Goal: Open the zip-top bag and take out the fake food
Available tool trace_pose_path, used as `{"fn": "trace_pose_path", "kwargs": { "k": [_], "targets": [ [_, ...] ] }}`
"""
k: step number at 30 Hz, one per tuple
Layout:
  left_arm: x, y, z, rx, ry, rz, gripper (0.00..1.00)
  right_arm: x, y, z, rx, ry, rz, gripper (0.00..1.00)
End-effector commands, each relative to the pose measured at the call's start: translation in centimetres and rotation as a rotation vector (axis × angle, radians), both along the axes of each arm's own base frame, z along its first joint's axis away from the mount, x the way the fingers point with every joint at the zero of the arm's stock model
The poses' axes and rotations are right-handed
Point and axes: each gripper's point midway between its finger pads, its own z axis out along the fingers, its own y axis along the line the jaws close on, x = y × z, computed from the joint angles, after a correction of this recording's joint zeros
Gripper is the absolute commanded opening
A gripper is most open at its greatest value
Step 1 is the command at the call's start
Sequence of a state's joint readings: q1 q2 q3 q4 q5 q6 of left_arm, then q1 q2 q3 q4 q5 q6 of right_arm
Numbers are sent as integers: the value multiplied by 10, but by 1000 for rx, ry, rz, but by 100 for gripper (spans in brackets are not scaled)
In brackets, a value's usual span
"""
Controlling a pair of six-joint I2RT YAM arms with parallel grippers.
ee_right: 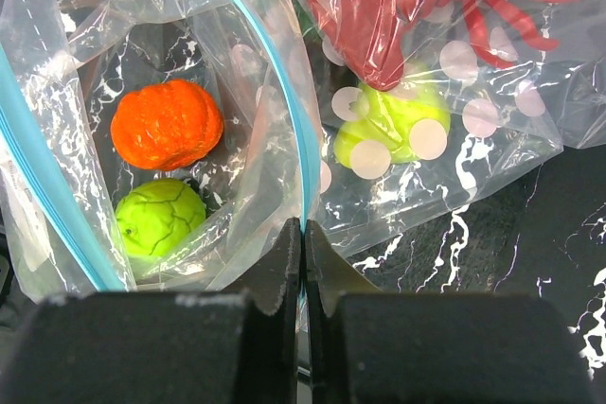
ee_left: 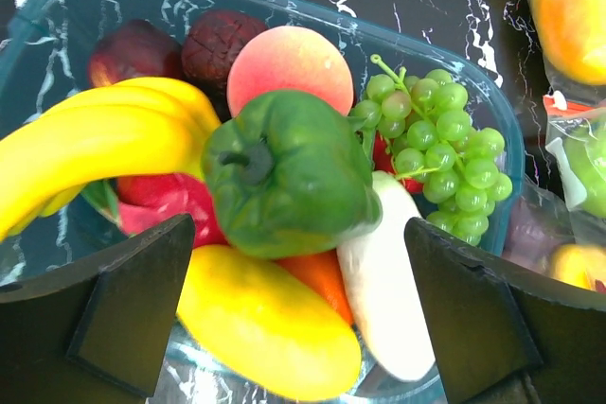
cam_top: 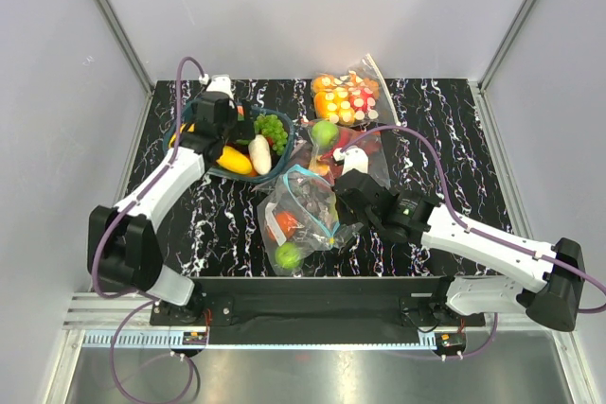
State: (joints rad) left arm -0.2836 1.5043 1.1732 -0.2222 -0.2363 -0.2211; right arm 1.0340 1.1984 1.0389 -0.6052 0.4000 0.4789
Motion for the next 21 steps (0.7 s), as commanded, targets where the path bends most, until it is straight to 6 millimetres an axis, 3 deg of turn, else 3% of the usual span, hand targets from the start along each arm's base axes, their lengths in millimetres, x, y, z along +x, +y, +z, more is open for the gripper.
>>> {"fn": "trace_pose_path", "kwargs": {
  "k": [1,4,5,7,13,14,16,17,21],
  "targets": [
    [-10,8,61,-13,-132,20,99,5,5,10,41,-20,-9,5],
    [-27,8,75,-37,-159,15,99,6,9,17,56,-29,2,6],
    [-38,6,92,-53,-199,1,99,6,11,18,55,-30,7,5],
    [-54,-1,102,-60,-212,-44,99,7,16,20,70,-29,20,5],
    [-127,-62,129,-131,-216,-302,98,9,37,29,131,-29,62,5],
    [-144,-83,130,-162,-202,-385,98,10,39,29,134,-29,64,5],
    [-166,-99,130,-221,-179,-445,98,9,44,30,144,-26,77,5],
    [-180,-116,128,-249,-156,-515,97,10,46,30,145,-25,80,5],
    [-210,-149,121,-294,-106,-623,96,11,53,32,160,-19,92,4]
  ]
}}
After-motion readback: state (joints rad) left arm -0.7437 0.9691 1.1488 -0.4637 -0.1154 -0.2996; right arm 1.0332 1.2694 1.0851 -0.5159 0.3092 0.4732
